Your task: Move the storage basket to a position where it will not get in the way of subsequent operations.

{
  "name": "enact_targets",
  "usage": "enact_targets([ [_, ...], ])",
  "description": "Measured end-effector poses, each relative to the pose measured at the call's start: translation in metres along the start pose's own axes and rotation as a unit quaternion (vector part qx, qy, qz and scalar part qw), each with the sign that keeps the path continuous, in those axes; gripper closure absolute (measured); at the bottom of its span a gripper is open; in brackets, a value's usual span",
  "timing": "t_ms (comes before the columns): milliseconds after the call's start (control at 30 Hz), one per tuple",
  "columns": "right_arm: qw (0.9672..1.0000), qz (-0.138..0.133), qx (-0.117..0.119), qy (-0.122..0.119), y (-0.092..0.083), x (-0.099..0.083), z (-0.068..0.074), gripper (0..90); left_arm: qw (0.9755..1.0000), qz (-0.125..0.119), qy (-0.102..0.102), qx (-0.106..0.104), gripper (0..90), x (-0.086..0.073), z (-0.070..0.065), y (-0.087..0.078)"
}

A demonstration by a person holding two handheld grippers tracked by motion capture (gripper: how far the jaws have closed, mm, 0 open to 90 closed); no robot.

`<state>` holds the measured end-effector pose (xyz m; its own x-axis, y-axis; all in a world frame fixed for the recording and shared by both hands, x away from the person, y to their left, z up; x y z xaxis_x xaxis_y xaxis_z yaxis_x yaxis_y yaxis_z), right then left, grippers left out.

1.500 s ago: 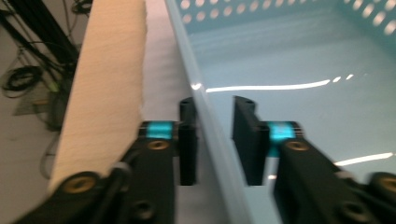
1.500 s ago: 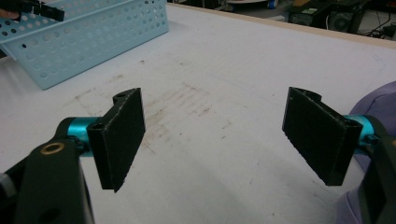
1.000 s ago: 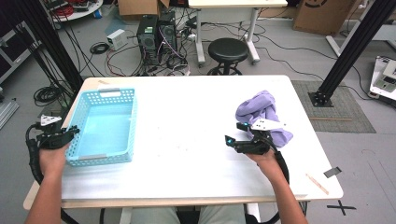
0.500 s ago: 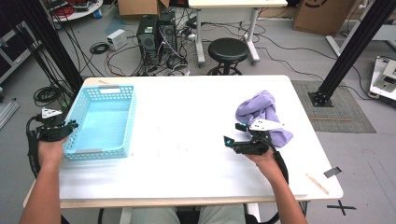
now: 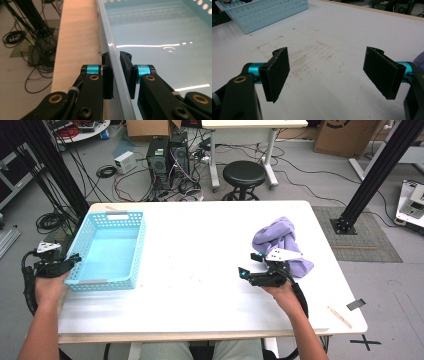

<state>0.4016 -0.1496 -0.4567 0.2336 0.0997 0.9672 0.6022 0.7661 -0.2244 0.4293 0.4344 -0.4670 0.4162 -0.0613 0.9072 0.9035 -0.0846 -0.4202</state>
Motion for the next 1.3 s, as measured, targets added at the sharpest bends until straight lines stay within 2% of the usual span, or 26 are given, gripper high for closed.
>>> enact_targets([
  [300, 1.0000, 0.001, -0.003, 0.004, 0.000, -0.001, -0.002, 21.4, 1.0000, 0.003, -0.002, 0.004, 81.2, 0.002, 0.004, 0.004],
  [500, 1.0000, 0.000, -0.005, 0.002, -0.002, 0.000, -0.002, 21.4, 0.9999, 0.004, -0.011, 0.002, 81.2, 0.002, 0.004, 0.004],
  [567, 1.0000, -0.001, -0.007, -0.001, -0.002, 0.001, -0.003, 21.4, 0.9999, 0.000, -0.010, 0.007, 80.1, 0.002, 0.004, 0.002],
  [667, 0.9999, -0.002, -0.010, -0.002, -0.003, 0.002, -0.003, 21.4, 0.9996, -0.018, -0.017, 0.011, 60.3, 0.004, 0.006, -0.001],
  [700, 0.9999, -0.003, -0.010, -0.003, -0.003, 0.002, -0.004, 21.4, 0.9994, -0.028, -0.018, 0.012, 59.4, 0.005, 0.006, -0.003],
  [767, 0.9999, -0.002, -0.012, -0.007, -0.004, 0.002, -0.004, 21.4, 0.9983, -0.048, -0.025, 0.022, 50.6, 0.009, 0.008, -0.010],
  [933, 0.9998, -0.002, -0.018, -0.010, -0.006, 0.003, -0.006, 21.4, 0.9948, -0.092, -0.043, 0.012, 47.5, 0.020, 0.002, -0.027],
  [1033, 0.9997, -0.002, -0.021, -0.015, -0.009, 0.004, -0.008, 21.5, 0.9888, -0.132, -0.071, -0.004, 44.2, 0.031, -0.007, -0.040],
  [1133, 0.9994, -0.006, -0.032, -0.013, -0.014, 0.006, -0.012, 21.4, 0.9823, -0.166, -0.084, -0.015, 32.9, 0.041, -0.020, -0.052],
  [1200, 0.9991, -0.006, -0.040, -0.013, -0.019, 0.006, -0.014, 21.4, 0.9772, -0.188, -0.096, -0.024, 26.4, 0.046, -0.029, -0.059],
  [1233, 0.9989, -0.006, -0.044, -0.017, -0.021, 0.006, -0.015, 21.4, 0.9723, -0.205, -0.104, -0.044, 24.8, 0.051, -0.039, -0.065],
  [1267, 0.9987, -0.002, -0.049, -0.016, -0.025, 0.005, -0.016, 21.4, 0.9696, -0.213, -0.107, -0.055, 22.2, 0.053, -0.045, -0.067],
  [1300, 0.9984, -0.004, -0.053, -0.016, -0.026, 0.005, -0.017, 21.4, 0.9658, -0.223, -0.110, -0.074, 21.2, 0.055, -0.053, -0.070],
])
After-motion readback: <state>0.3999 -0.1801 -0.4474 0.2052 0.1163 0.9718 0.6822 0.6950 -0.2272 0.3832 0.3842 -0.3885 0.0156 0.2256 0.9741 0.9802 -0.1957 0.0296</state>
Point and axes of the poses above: each handheld gripper's, and its own axes: y roughly forward along the jaws, x roughly out of its top, z roughly to its left, the point moved 9 cm from there along y, roughly forward along the jaws, and after that the axes turned 11 degrees about -z, right-handed, at the moved point
